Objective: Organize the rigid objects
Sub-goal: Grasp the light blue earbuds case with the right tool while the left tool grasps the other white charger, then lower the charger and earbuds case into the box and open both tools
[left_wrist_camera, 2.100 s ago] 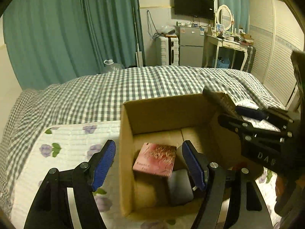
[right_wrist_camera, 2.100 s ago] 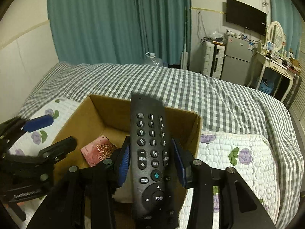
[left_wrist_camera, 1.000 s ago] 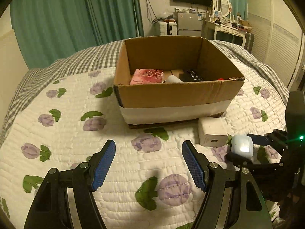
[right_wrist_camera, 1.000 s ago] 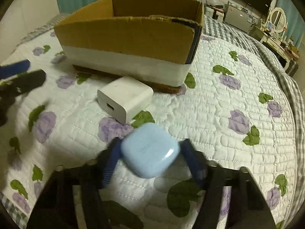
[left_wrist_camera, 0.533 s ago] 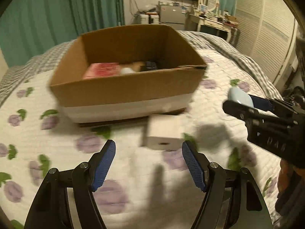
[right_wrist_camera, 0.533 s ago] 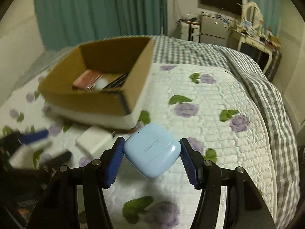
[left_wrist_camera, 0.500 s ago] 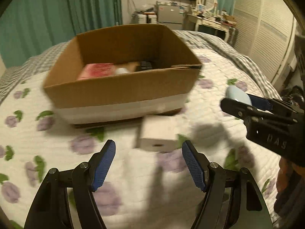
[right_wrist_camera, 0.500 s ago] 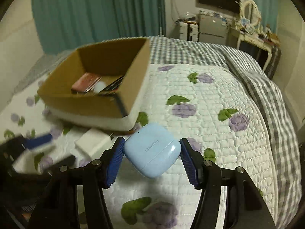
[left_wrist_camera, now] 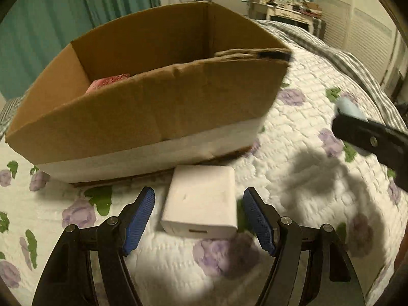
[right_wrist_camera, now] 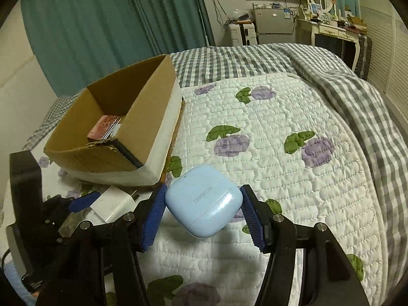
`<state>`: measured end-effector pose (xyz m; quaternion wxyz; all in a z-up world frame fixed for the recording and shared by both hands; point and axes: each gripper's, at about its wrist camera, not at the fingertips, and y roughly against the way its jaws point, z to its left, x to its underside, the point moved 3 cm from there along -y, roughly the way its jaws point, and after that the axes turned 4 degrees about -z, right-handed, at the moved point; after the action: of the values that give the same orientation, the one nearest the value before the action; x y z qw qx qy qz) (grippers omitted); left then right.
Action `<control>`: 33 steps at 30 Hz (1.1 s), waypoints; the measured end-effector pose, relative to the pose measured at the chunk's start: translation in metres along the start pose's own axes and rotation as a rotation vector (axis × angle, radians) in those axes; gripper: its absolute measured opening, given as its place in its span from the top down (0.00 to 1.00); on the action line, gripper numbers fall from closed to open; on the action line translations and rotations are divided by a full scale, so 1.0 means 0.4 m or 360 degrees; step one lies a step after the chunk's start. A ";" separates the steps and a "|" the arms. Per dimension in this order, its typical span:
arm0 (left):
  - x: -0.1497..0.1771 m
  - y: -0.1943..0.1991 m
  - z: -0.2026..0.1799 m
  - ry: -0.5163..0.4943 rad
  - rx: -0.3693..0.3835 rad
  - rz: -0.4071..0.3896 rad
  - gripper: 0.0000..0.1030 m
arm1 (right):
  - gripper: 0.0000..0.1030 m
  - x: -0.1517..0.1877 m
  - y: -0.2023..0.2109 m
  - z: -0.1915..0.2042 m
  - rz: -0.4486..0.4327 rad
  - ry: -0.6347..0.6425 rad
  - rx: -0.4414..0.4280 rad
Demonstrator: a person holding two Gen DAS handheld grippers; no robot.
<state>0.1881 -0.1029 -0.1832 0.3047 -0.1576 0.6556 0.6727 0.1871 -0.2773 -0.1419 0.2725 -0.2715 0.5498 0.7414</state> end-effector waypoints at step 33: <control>-0.117 0.350 0.107 0.0100 -0.0023 -0.0365 0.51 | 0.44 -0.187 0.200 0.221 -0.0303 0.0271 -0.0118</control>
<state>0.1458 -0.0643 -0.0407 0.3579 -0.2549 0.6376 0.6328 0.1745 -0.2198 -0.0139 0.2837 -0.3941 0.5150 0.7063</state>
